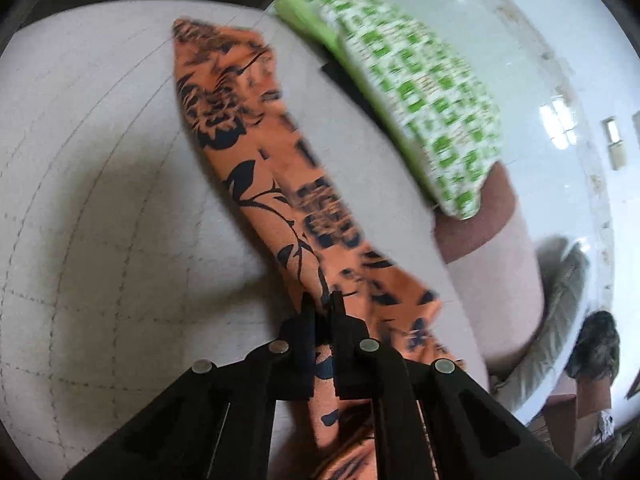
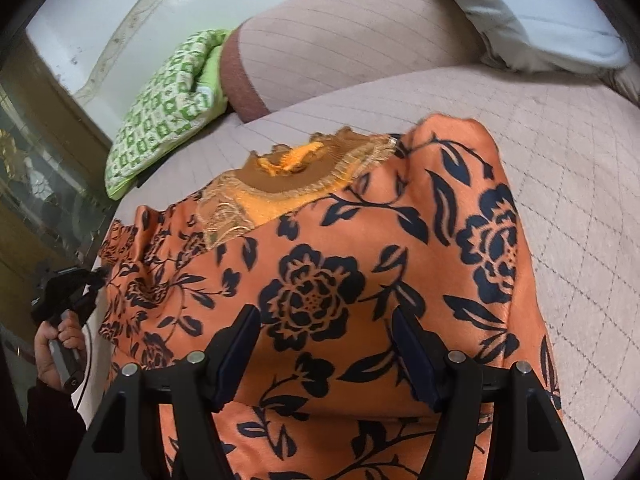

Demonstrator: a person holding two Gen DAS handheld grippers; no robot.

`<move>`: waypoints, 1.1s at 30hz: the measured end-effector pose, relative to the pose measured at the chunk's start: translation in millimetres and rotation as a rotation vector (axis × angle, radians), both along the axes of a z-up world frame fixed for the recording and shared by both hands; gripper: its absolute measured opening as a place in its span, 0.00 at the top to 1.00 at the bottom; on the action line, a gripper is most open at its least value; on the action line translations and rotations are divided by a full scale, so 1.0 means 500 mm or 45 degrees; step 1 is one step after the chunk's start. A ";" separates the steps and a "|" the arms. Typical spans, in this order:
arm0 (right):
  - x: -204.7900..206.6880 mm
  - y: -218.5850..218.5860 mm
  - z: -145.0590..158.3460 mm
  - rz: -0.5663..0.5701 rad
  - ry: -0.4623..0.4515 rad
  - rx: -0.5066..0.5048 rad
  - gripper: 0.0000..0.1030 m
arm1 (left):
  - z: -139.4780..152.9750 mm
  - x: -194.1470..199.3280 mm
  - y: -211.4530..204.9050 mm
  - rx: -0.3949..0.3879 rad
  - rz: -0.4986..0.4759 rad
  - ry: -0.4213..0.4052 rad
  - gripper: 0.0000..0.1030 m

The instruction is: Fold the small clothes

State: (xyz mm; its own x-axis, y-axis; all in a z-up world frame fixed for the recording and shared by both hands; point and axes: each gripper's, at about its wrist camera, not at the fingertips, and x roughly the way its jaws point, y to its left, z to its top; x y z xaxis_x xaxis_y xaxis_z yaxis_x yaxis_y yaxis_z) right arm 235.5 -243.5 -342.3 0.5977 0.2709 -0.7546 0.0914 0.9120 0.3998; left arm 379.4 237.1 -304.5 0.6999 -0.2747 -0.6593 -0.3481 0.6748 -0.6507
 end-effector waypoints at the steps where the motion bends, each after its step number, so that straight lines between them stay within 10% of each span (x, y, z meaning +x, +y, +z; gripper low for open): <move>1: 0.001 -0.004 -0.003 -0.008 0.008 0.012 0.31 | 0.011 -0.001 -0.003 0.002 -0.009 -0.028 0.95; 10: -0.004 -0.012 -0.007 -0.022 0.021 0.015 0.31 | 0.145 -0.026 -0.111 0.153 -0.244 -0.329 0.95; 16: 0.002 -0.023 -0.005 -0.050 0.025 0.023 0.31 | 0.182 -0.083 -0.410 0.857 -0.724 -0.437 0.95; 20: 0.003 -0.043 0.003 -0.077 0.031 0.008 0.31 | 0.060 -0.159 -0.613 1.297 -1.198 -0.382 0.94; 25: -0.008 -0.104 0.039 -0.163 -0.016 -0.050 0.30 | -0.064 -0.219 -0.686 1.660 -1.422 -0.346 0.94; 33: 0.010 -0.097 0.174 -0.080 -0.120 -0.201 0.30 | 0.045 -0.221 -0.586 1.359 -1.501 -0.369 0.89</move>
